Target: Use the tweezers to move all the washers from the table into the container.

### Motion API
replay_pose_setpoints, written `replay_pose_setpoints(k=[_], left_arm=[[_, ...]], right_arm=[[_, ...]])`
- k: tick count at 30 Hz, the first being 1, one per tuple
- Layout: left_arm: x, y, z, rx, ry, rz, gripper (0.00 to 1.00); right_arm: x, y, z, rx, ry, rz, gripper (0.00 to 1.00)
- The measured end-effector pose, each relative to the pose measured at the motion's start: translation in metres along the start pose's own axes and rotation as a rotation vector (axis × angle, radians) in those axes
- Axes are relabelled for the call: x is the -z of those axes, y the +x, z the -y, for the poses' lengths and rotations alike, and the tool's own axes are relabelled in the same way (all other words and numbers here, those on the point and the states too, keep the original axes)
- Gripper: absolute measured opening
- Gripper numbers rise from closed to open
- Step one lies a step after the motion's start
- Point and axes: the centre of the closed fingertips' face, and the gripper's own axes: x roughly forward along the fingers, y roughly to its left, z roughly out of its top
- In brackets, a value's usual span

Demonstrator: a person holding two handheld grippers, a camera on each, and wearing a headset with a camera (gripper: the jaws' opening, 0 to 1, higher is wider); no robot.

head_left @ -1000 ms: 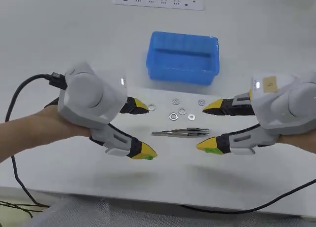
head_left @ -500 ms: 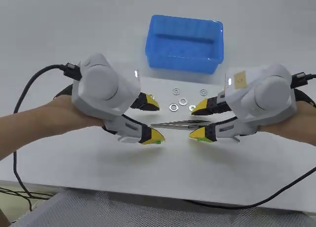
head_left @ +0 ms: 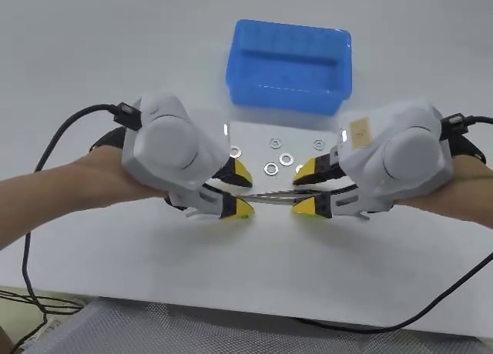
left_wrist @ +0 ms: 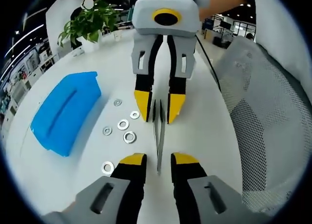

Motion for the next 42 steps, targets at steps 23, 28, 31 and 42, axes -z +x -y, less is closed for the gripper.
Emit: replay_pose_setpoints(k=[23,28,31,42], left_arm=[[-0.003,0.004,-0.003,0.035,0.103,-0.045,0.06],[-0.007,-0.002,-0.002,0.036,0.097,-0.036,0.06],[-0.009,-0.007,0.0,0.034,0.096,-0.036,0.05],[-0.026,-0.032,0.002,0.017,0.068,-0.007,0.06]], right_arm=[[0.0,0.001,0.0,0.006,-0.007,-0.035,0.07],[0.0,0.002,-0.002,0.014,-0.026,-0.037,0.07],[-0.003,0.001,-0.002,0.022,-0.025,-0.026,0.06],[-0.019,-0.006,-0.002,0.085,-0.002,0.101,0.07]])
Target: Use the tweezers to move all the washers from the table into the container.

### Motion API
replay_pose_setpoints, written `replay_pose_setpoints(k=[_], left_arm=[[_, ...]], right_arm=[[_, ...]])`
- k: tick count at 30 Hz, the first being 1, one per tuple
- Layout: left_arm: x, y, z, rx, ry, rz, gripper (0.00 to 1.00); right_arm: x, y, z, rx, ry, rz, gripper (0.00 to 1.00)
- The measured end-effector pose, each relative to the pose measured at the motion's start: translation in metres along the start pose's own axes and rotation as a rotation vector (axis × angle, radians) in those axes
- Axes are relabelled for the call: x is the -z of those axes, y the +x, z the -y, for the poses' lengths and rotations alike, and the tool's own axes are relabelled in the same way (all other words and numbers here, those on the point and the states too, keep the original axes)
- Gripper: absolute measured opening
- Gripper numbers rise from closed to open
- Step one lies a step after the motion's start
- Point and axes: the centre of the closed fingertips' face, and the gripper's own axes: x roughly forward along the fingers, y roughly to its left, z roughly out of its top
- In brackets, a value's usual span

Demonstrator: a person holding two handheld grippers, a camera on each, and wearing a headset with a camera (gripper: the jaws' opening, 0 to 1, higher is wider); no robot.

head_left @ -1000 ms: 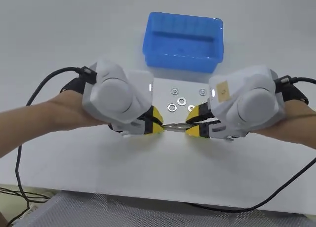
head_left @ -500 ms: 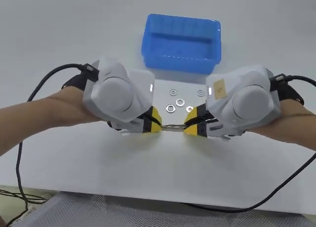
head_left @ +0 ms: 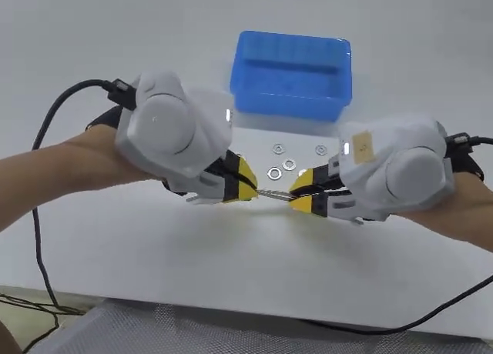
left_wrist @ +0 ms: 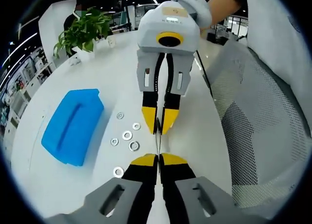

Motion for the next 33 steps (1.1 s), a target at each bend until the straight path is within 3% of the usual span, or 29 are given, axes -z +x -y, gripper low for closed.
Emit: replay_pose_setpoints(k=[5,7,10,19,28,33], left_arm=[[-0.008,-0.005,0.002,-0.005,0.014,-0.005,0.06],[-0.011,-0.006,0.002,-0.007,0.011,0.0,0.06],[-0.022,-0.01,0.0,-0.017,0.003,0.02,0.06],[-0.034,-0.012,-0.001,-0.027,-0.014,0.05,0.06],[-0.066,-0.006,-0.005,-0.039,-0.025,0.141,0.06],[-0.078,0.001,-0.003,-0.033,0.011,0.182,0.06]], right_arm=[[-0.004,-0.002,-0.001,0.019,-0.033,0.05,0.07],[-0.005,-0.004,0.0,0.025,-0.009,0.073,0.07],[-0.008,-0.008,0.002,0.05,0.05,0.158,0.07],[-0.015,-0.013,0.004,0.073,0.124,0.264,0.07],[-0.014,-0.023,0.006,0.073,0.116,0.282,0.07],[-0.01,-0.027,0.006,0.073,0.096,0.269,0.07]])
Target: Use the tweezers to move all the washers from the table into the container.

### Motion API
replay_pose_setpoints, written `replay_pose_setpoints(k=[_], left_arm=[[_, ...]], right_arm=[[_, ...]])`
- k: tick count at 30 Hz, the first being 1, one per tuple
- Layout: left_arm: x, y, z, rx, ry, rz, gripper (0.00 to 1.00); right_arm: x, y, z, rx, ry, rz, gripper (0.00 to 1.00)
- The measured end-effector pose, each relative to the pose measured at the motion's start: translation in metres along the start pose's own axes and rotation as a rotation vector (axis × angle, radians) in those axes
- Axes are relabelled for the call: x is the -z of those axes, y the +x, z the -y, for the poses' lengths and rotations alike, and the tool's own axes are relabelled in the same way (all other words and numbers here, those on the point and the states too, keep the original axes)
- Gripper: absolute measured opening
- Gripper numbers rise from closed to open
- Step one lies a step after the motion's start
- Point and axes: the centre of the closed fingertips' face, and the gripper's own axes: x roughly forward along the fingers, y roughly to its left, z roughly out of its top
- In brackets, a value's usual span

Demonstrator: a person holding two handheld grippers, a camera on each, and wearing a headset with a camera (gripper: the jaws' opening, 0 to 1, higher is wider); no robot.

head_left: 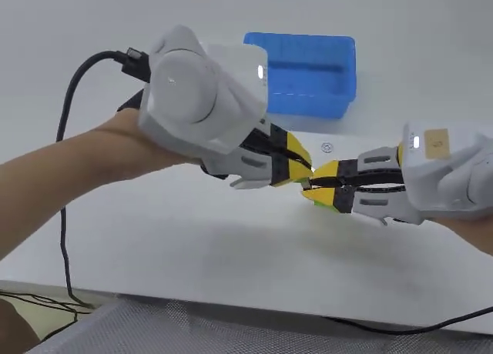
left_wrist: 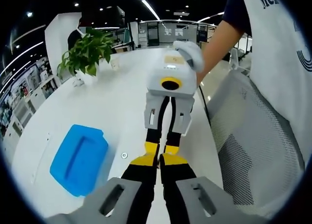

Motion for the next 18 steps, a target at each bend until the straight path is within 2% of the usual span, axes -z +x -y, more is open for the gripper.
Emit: replay_pose_setpoints(k=[4,7,11,13,17,18], left_arm=[[-0.0044,0.0046,0.0039,0.011,0.039,0.023,0.06],[-0.007,0.0077,0.0044,0.011,0.039,0.032,0.07],[-0.0057,0.0076,0.003,0.018,0.032,0.011,0.07],[-0.0021,0.0052,-0.002,0.014,0.035,-0.007,0.08],[-0.0018,0.001,-0.0048,0.028,0.02,0.0,0.08],[-0.0026,0.0015,-0.0026,0.039,0.02,0.003,0.08]], right_arm=[[0.0011,-0.0022,-0.0008,-0.005,-0.017,-0.01,0.07],[0.0024,-0.0037,-0.0008,-0.007,-0.016,-0.011,0.07],[0.0025,-0.0039,-0.0008,-0.009,-0.022,-0.016,0.07],[0.0025,-0.004,0.0,-0.008,-0.021,-0.016,0.07],[0.0018,-0.0044,0.0001,-0.006,-0.019,-0.014,0.07],[0.0017,-0.0044,-0.0002,-0.007,-0.018,-0.014,0.07]])
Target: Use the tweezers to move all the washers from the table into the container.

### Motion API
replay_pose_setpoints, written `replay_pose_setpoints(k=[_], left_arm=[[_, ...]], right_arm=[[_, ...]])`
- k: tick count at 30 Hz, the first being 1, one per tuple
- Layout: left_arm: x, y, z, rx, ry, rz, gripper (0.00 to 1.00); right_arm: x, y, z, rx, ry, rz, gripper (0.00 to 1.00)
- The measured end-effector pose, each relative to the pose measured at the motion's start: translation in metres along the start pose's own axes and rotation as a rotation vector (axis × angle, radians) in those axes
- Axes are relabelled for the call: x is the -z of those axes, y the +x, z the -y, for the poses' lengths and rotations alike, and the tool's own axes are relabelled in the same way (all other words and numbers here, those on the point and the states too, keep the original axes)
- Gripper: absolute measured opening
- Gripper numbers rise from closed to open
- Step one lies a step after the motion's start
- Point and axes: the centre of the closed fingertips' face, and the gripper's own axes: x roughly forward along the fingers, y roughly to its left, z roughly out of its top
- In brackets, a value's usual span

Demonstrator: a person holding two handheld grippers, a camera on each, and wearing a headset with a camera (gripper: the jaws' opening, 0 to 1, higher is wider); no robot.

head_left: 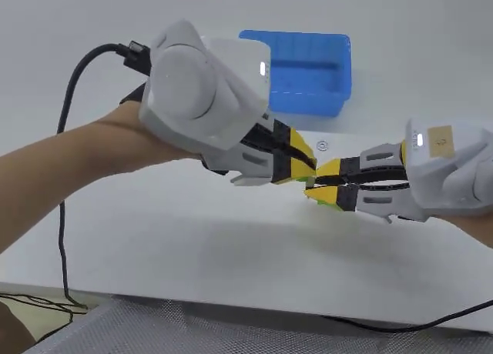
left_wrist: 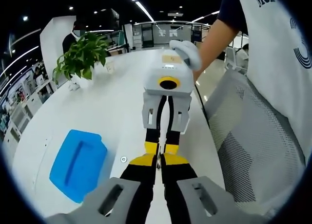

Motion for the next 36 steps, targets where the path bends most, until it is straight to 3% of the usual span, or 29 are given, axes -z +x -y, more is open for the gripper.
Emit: replay_pose_setpoints(k=[9,16,23,25,29,36], left_arm=[[0.001,0.002,0.005,0.028,0.015,-0.033,0.07],[0.001,0.001,0.006,0.034,0.014,-0.026,0.06],[0.003,-0.003,0.008,0.044,0.017,-0.026,0.06],[0.002,-0.005,0.008,0.045,0.017,-0.02,0.06],[0.003,-0.008,0.008,0.044,0.015,-0.016,0.06],[0.003,-0.016,0.006,0.04,0.016,-0.008,0.06]], right_arm=[[0.0,0.0,-0.002,-0.006,-0.006,-0.01,0.07],[-0.001,0.003,-0.002,0.0,-0.031,-0.029,0.1],[-0.003,0.008,-0.004,-0.045,-0.041,-0.061,0.09],[-0.005,0.01,-0.005,-0.056,-0.064,-0.058,0.09],[-0.007,0.012,-0.006,-0.09,-0.043,-0.047,0.07],[-0.013,0.012,-0.005,-0.1,-0.049,-0.039,0.07]])
